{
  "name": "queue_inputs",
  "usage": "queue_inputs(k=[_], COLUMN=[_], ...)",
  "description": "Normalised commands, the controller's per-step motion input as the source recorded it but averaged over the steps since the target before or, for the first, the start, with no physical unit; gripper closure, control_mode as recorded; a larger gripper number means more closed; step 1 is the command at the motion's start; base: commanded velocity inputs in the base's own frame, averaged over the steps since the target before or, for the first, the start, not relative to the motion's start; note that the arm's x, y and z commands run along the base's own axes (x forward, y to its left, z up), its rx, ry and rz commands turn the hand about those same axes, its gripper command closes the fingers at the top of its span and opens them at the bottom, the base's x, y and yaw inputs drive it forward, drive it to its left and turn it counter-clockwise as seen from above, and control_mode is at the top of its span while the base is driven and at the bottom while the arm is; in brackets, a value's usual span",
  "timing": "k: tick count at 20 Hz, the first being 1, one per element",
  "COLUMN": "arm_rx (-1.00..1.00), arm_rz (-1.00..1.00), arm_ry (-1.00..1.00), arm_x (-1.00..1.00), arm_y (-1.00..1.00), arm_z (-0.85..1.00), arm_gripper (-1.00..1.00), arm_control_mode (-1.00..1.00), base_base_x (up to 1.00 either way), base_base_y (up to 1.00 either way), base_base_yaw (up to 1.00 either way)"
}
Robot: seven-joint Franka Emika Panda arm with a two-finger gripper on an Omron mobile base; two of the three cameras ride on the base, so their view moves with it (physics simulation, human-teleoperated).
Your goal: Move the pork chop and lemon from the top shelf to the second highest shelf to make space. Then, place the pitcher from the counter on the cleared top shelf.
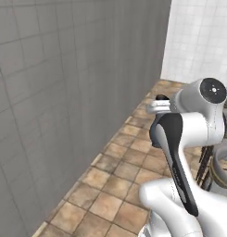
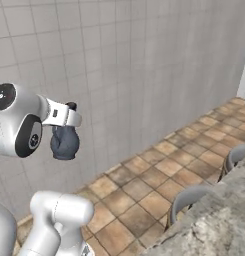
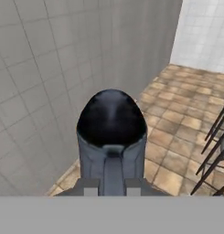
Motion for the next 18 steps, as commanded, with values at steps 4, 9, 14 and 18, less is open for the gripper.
queue_inputs(k=[4,9,14,18], arm_rx=[0.00,0.00,0.00,0.00], arm_rz=[0.00,0.00,0.00,0.00], arm_ry=[0.00,0.00,0.00,0.00], arm_x=[0.00,0.00,0.00,0.00], arm_y=[0.00,0.00,0.00,0.00], arm_z=[0.00,0.00,0.00,0.00], arm_gripper=[1.00,1.00,1.00,1.00], arm_control_mode=[1.00,1.00,1.00,1.00], base_base_x=[0.73,0.81,0.81,0.75], base_base_y=[0.00,0.01,0.05,0.21], base_base_yaw=[-0.42,-0.42,-0.42,-0.37])
